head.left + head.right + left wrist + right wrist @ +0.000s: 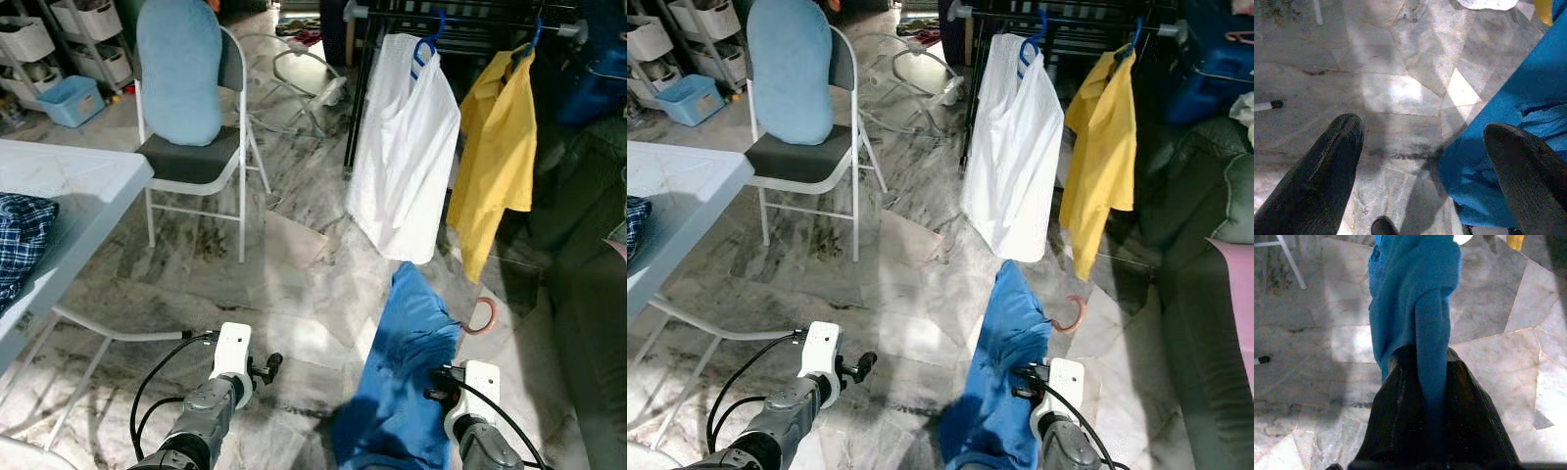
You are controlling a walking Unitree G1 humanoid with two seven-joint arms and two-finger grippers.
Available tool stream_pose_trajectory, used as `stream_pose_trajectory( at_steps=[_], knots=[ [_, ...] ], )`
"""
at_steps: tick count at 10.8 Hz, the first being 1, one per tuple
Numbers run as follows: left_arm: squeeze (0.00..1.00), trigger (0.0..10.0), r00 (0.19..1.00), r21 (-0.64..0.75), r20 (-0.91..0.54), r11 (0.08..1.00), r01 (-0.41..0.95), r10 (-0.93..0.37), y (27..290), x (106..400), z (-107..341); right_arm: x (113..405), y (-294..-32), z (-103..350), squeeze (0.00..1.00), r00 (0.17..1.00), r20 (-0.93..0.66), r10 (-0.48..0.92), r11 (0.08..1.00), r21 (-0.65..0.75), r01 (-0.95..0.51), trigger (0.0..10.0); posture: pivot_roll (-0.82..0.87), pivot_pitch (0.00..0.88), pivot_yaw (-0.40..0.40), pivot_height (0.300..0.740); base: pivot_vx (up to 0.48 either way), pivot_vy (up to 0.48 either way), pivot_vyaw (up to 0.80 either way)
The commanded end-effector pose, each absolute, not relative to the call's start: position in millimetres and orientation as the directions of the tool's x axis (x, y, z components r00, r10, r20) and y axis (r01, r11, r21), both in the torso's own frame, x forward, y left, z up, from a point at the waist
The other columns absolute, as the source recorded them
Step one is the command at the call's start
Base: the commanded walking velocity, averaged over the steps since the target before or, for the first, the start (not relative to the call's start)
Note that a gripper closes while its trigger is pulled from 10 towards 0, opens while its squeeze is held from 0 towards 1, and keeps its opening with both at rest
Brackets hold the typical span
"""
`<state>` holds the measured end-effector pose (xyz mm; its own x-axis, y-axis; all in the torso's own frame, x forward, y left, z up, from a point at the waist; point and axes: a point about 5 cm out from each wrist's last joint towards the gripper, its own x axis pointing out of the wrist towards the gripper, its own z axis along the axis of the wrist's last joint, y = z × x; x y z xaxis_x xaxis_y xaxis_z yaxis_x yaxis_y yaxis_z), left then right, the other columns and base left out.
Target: Hang hanger
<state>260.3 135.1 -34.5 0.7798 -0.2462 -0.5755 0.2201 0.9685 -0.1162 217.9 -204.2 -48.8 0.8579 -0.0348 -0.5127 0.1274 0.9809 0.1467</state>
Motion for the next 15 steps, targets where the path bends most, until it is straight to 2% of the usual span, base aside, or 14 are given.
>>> stream_pose_trajectory(
  at_steps=[1, 10, 11, 14, 15],
  knots=[
    [0.00, 10.0, 0.769, -0.108, -0.592, 0.969, 0.222, -0.242, 137.7, 257.5, -37.1, 220.4, -203.5, -45.9, 0.00, 0.871, -0.490, -0.034, 0.982, 0.147, 0.121, 10.0, -0.23, 0.112, 0.038, 0.740, 0.000, 0.000, -0.57],
    [0.00, 10.0, 0.768, -0.112, -0.591, 0.968, 0.226, -0.248, 137.0, 257.4, -37.1, 220.5, -203.6, -45.6, 0.00, 0.872, -0.488, -0.036, 0.982, 0.143, 0.121, 10.0, -0.22, 0.113, 0.039, 0.740, 0.000, 0.000, -0.56],
    [0.00, 10.0, 0.745, -0.114, -0.619, 0.967, 0.227, -0.248, 139.6, 249.6, -43.3, 229.1, -206.6, -35.4, 0.00, 0.903, -0.428, -0.028, 0.995, 0.075, 0.066, 10.0, -0.23, 0.120, 0.042, 0.740, 0.000, -0.345, 0.00],
    [0.00, 10.0, 0.749, -0.117, -0.626, 0.975, 0.187, -0.219, 144.5, 247.7, -45.0, 228.8, -197.2, -40.6, 0.00, 0.881, -0.472, 0.038, 0.995, 0.103, 0.012, 10.0, -0.23, 0.121, 0.048, 0.740, 0.000, 0.000, 0.00],
    [0.00, 10.0, 0.754, -0.081, -0.630, 0.981, 0.174, -0.185, 148.2, 247.7, -45.2, 231.1, -194.4, -41.7, 0.00, 0.870, -0.490, 0.044, 0.992, 0.122, 0.019, 10.0, -0.22, 0.117, 0.048, 0.740, 0.000, 0.000, 0.00]
  ],
)
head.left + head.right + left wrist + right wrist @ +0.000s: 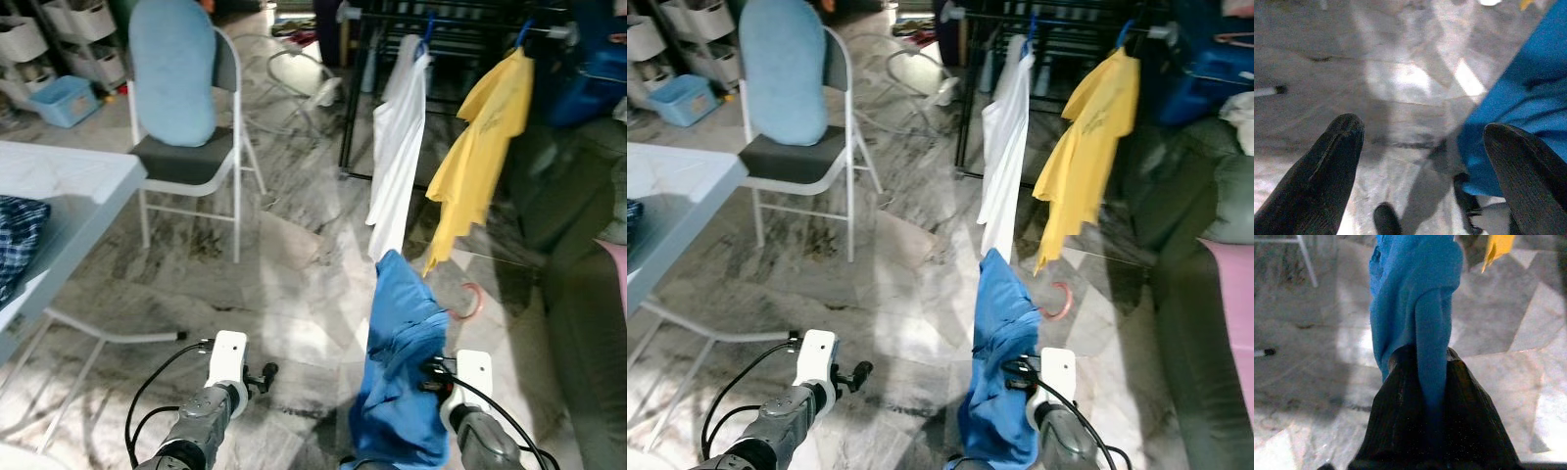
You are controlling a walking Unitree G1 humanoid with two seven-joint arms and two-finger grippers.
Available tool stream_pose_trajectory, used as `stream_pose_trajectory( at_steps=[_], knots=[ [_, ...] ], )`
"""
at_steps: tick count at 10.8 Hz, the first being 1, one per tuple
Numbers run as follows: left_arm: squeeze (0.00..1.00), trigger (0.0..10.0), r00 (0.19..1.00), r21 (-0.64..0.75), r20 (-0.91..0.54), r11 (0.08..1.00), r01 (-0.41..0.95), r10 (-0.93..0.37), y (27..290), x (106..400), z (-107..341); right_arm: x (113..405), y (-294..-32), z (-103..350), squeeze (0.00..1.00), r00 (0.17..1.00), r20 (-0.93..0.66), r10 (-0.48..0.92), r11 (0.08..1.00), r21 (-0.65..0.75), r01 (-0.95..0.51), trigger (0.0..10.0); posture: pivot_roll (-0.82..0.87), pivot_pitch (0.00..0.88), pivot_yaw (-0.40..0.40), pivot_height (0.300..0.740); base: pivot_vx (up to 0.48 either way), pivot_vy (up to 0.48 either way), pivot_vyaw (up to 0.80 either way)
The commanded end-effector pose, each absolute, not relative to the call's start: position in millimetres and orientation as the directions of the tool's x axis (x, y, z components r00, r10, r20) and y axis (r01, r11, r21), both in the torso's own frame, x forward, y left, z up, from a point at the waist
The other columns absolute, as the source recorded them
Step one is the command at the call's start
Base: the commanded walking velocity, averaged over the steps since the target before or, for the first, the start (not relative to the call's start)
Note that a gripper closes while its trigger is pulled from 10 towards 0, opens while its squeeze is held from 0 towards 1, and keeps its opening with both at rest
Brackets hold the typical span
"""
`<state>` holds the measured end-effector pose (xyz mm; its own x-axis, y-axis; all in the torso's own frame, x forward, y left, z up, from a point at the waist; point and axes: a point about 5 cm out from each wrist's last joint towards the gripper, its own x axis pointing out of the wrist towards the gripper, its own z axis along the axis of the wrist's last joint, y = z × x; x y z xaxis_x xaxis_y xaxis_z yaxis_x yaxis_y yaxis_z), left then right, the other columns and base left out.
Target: Hang hanger
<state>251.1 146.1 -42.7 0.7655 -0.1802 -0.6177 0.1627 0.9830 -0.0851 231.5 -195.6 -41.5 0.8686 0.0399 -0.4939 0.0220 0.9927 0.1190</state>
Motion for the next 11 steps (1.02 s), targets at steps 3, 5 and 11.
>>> stream_pose_trajectory(
  at_steps=[3, 5, 11],
  knots=[
    [0.00, 10.0, 0.756, 0.056, -0.654, 0.997, 0.052, -0.002, 172.2, 247.2, -46.1, 233.3, -174.4, -48.5, 0.00, 0.807, -0.578, 0.124, 0.992, 0.087, -0.090, 10.0, -0.18, 0.095, 0.039, 0.740, 0.000, 0.000, 0.00],
    [0.00, 10.0, 0.763, 0.069, -0.646, 0.998, 0.008, 0.039, 195.5, 251.2, -40.4, 243.8, -165.5, -44.9, 0.00, 0.796, -0.595, 0.110, 0.994, 0.053, -0.098, 10.0, -0.11, 0.066, 0.001, 0.740, 0.000, 0.000, 0.00],
    [0.00, 10.0, 0.800, 0.032, -0.598, 0.995, 0.090, -0.053, 198.7, 245.9, -38.7, 230.0, -180.3, -51.9, 0.00, 0.799, -0.599, 0.055, 0.992, 0.123, 0.023, 10.0, -0.04, 0.165, -0.001, 0.740, 0.000, 0.000, 0.00]
  ],
)
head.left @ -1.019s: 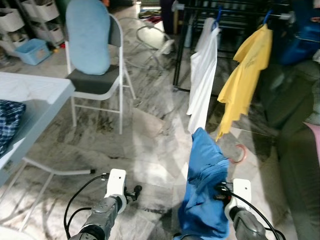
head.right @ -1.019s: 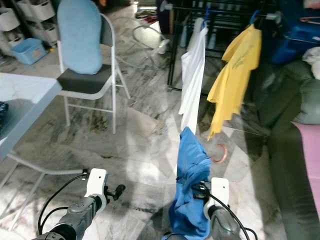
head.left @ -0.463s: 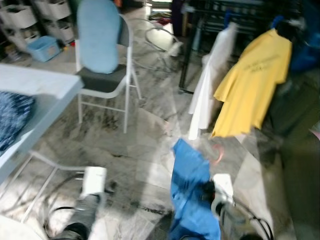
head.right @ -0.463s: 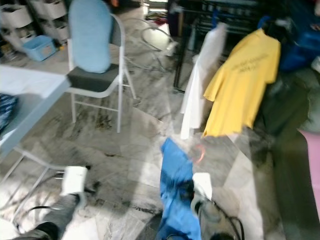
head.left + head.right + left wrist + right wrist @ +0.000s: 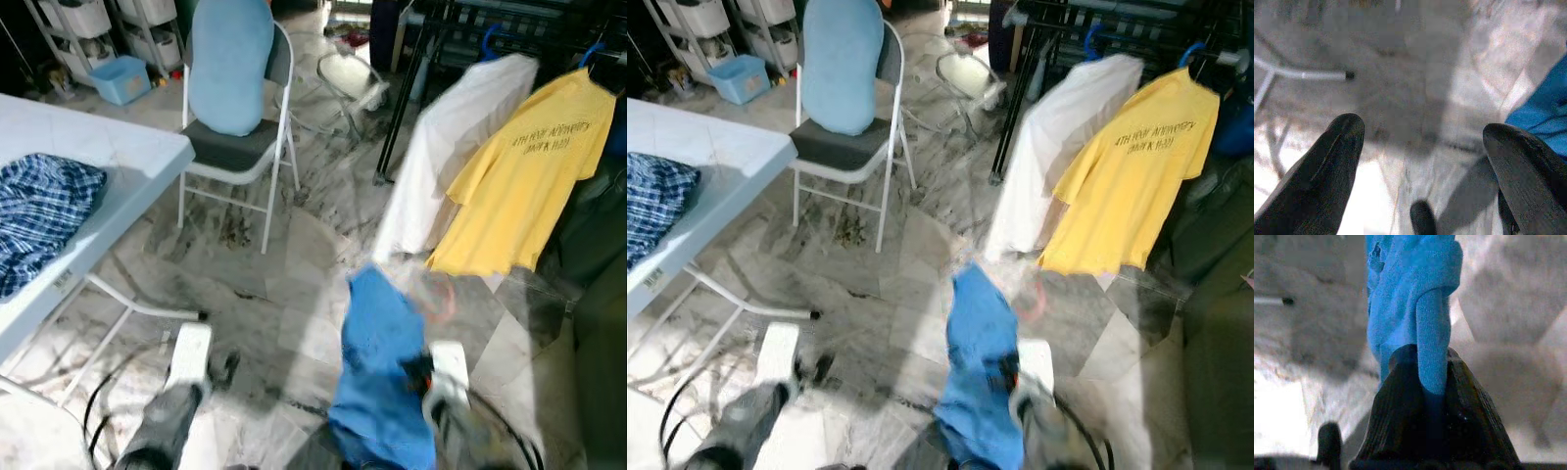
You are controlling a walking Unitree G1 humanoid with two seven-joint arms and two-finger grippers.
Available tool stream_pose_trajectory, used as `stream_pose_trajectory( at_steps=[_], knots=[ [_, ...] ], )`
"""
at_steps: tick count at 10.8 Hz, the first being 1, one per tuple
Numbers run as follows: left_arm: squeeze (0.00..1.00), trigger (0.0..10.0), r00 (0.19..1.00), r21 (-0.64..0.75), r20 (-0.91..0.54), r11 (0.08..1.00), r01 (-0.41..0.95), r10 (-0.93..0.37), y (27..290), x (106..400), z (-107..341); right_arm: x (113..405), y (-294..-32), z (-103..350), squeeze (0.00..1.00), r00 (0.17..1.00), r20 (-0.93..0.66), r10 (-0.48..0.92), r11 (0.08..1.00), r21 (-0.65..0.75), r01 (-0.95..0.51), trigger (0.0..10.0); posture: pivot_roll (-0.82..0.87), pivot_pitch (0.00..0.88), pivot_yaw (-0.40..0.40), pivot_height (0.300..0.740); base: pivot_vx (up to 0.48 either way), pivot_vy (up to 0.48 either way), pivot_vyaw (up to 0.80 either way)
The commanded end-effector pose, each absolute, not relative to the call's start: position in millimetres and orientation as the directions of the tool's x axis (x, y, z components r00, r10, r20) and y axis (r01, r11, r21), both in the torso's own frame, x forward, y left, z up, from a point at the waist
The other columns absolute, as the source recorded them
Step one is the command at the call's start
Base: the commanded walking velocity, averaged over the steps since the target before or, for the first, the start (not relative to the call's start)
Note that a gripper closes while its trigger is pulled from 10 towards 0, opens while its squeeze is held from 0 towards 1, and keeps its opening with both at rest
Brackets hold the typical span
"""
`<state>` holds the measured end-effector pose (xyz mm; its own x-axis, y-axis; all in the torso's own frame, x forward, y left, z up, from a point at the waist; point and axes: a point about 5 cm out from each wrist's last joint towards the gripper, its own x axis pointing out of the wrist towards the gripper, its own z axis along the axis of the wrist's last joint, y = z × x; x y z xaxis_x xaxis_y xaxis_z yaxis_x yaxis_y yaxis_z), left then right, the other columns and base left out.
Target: Hang hanger
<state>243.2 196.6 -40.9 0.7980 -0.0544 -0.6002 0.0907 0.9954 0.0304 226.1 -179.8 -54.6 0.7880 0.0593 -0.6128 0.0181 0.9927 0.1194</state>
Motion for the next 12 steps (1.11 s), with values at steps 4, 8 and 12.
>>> stream_pose_trajectory(
  at_steps=[4, 8, 12],
  knots=[
    [0.00, 10.0, 0.777, 0.028, -0.620, 0.987, 0.161, -0.109, 195.2, 220.9, -51.8, 197.4, -162.3, -71.4, 0.00, 0.757, -0.648, 0.087, 0.987, 0.158, 0.023, 10.0, -0.03, 0.255, 0.013, 0.740, 0.000, 0.000, 0.00],
    [0.00, 10.0, 0.821, -0.025, -0.554, 0.989, 0.146, -0.135, 189.3, 235.7, -39.1, 202.4, -173.0, -65.9, 0.00, 0.793, -0.608, 0.035, 0.985, 0.157, 0.077, 10.0, -0.05, 0.267, 0.016, 0.740, 0.000, 0.000, 0.00],
    [0.00, 10.0, 0.973, 0.076, -0.223, 0.994, 0.073, -0.054, 191.2, 276.7, 20.1, 250.0, -195.1, -6.2, 0.00, 0.968, -0.250, -0.038, 0.999, -0.021, 0.034, 10.0, -0.08, 0.245, 0.014, 0.740, 0.000, 0.000, 0.00]
  ],
)
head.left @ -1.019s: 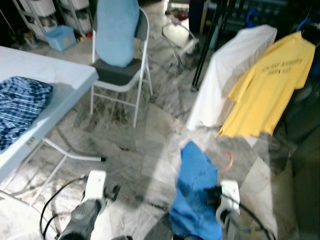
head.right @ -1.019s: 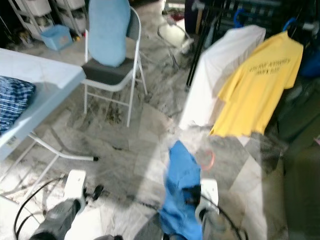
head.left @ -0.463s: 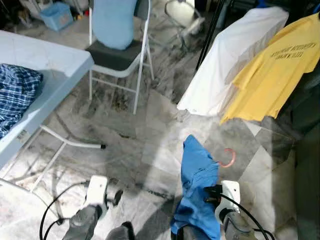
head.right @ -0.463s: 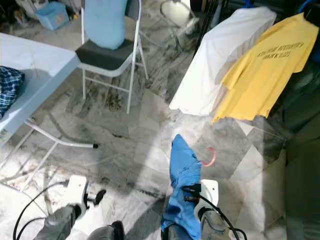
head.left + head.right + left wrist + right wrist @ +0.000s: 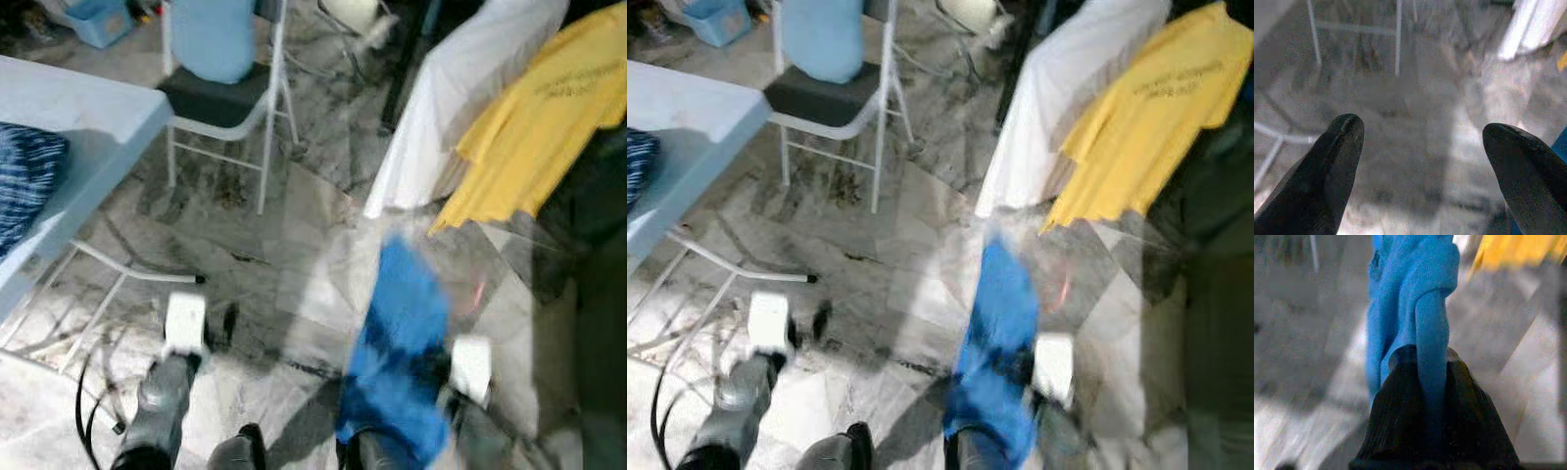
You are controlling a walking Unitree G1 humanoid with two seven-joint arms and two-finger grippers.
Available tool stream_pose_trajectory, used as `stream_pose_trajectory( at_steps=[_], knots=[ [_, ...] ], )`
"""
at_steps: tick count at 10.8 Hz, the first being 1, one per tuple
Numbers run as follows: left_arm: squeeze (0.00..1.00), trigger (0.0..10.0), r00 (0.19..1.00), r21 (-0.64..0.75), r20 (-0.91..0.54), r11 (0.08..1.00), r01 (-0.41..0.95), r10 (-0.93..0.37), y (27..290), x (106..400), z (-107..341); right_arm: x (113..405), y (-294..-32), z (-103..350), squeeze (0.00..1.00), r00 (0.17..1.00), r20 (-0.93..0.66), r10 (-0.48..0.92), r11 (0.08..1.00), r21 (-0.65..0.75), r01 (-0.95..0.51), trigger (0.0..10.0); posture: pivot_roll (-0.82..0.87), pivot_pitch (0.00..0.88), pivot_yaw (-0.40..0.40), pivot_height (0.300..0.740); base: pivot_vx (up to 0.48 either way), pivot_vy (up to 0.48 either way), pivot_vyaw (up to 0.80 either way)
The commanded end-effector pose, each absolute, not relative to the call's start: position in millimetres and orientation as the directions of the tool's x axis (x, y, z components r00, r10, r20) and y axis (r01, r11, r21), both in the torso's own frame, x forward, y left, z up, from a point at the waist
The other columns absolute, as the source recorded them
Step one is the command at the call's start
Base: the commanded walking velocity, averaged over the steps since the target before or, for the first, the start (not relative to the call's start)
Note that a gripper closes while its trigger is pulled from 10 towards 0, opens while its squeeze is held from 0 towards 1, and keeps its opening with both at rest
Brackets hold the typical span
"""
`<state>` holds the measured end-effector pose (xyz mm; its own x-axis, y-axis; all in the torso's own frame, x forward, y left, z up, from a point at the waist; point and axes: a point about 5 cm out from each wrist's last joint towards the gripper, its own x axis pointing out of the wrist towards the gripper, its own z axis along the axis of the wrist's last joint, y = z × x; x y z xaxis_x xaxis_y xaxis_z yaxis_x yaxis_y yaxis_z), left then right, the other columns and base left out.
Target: Hang hanger
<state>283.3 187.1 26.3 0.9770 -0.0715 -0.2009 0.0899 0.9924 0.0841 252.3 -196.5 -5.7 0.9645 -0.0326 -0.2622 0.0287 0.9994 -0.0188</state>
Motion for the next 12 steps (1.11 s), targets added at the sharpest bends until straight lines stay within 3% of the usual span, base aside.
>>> stream_pose_trajectory(
  at_steps=[1, 3, 4, 5, 7, 8, 10, 12],
  knots=[
    [0.00, 10.0, 0.983, 0.082, -0.175, 0.995, 0.064, -0.049, 189.2, 285.2, 30.3, 264.6, -196.2, 12.2, 0.00, 0.985, -0.172, -0.016, 0.999, -0.039, 0.009, 10.0, -0.08, 0.236, 0.012, 0.740, 0.000, 0.000, 0.00],
    [0.00, 10.0, 0.995, 0.072, -0.094, 0.997, 0.033, -0.027, 184.8, 310.6, 54.5, 305.3, -199.8, 54.8, 0.00, 0.999, -0.048, 0.004, 0.999, -0.037, -0.006, 10.0, -0.08, 0.214, 0.008, 0.740, 0.000, 0.000, 0.00],
    [0.00, 10.0, 0.997, 0.072, -0.074, 0.997, 0.029, -0.023, 184.3, 315.6, 60.8, 311.2, -200.8, 62.2, 0.00, 1.000, -0.028, 0.006, 0.999, -0.038, -0.007, 10.0, -0.08, 0.206, 0.006, 0.740, 0.000, 0.000, 0.00],
    [0.00, 10.0, 1.000, 0.059, 0.023, 0.998, 0.014, -0.015, 184.1, 336.0, 91.3, 329.0, -205.2, 93.8, 0.00, 0.998, 0.065, 0.008, 0.998, -0.070, -0.004, 10.0, -0.08, 0.186, -0.001, 0.740, 0.000, 0.000, 0.00],
    [0.00, 10.0, 0.998, 0.103, 0.012, 0.993, 0.059, -0.061, 185.2, 342.9, 95.7, 327.7, -203.8, 86.1, 0.00, 0.999, 0.032, 0.002, 0.997, -0.072, 0.000, 10.0, -0.08, 0.173, -0.009, 0.740, 0.000, 0.000, 0.00],
    [0.00, 10.0, 0.980, 0.110, -0.190, 0.990, 0.085, -0.063, 191.4, 326.4, 55.3, 308.9, -199.7, 43.4, 0.00, 0.988, -0.146, -0.050, 0.998, -0.034, 0.045, 10.0, -0.06, 0.151, -0.015, 0.740, 0.000, 0.000, 0.00],
    [0.00, 10.0, 0.944, 0.146, -0.324, 0.982, 0.116, -0.064, 193.6, 305.6, 24.0, 292.2, -197.6, 14.1, 0.00, 0.952, -0.303, -0.042, 0.999, -0.037, 0.032, 10.0, -0.06, 0.123, -0.012, 0.740, 0.000, 0.000, 0.00],
    [0.00, 10.0, 0.812, 0.155, -0.583, 0.984, 0.084, 0.023, 192.3, 255.4, -34.1, 261.3, -190.6, -27.0, 0.00, 0.857, -0.515, -0.018, 0.996, 0.062, 0.058, 10.0, -0.06, 0.079, -0.014, 0.740, 0.000, 0.000, 0.00]
  ],
)
